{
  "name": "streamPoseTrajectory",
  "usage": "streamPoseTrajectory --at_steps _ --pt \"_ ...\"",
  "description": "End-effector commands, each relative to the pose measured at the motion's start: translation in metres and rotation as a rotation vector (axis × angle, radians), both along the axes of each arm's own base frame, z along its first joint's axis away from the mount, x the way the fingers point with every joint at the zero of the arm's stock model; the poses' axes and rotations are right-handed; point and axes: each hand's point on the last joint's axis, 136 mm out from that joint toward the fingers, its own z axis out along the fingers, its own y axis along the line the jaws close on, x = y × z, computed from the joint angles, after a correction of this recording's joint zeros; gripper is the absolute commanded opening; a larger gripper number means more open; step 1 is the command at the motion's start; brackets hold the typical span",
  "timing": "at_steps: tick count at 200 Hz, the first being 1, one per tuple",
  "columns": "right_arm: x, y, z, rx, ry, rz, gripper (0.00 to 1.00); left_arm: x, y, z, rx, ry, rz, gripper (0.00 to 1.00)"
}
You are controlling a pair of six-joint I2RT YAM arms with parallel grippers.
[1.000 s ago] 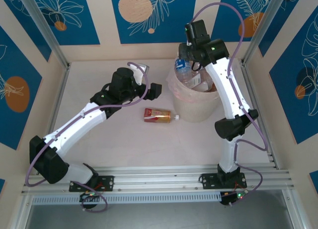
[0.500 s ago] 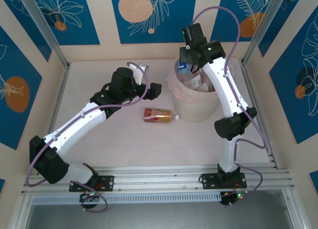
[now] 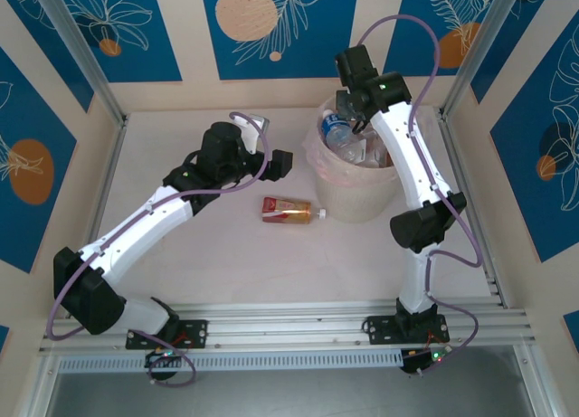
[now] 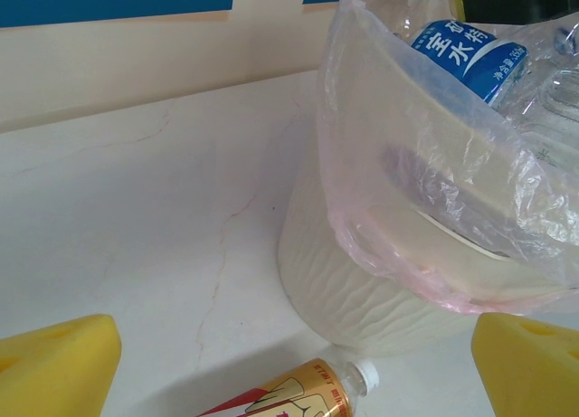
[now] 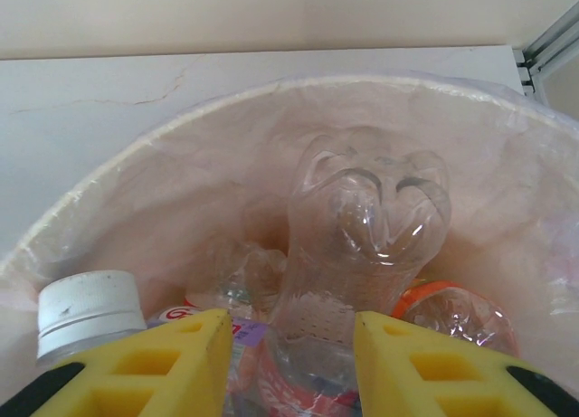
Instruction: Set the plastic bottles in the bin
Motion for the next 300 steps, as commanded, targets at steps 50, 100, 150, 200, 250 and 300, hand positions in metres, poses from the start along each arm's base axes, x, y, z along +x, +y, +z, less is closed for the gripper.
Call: streamPoseTrajectory --at_steps 50,100,150,200,250,300 --pt "-0.013 0.013 0.055 0.035 -0.128 0.072 0.49 0.013 0.027 -0.009 -0.02 0.089 0.121 0.99" --pt "-0.046 0.032 0.089 0.108 -0.228 0.185 0.72 0.01 0.064 -0.077 0.059 0.37 0.33 1.0" --pt "-0.074 0.034 0.095 0.198 -0.284 0.227 0.99 -0.017 0.064 -0.151 -0.126 0.629 0.544 0.99" --pt "-0.088 0.034 0.085 0.225 -0.293 0.247 0.99 -0.05 0.038 -0.183 -0.197 0.749 0.661 1.0" --pt "-0.1 0.034 0.078 0.254 -0.301 0.26 0.99 -0.069 -0.003 -0.213 -0.266 0.882 0.656 1.0" --pt "-0.114 0.031 0.087 0.274 -0.339 0.291 0.99 -0.061 -0.031 -0.234 -0.277 0.94 0.637 1.0"
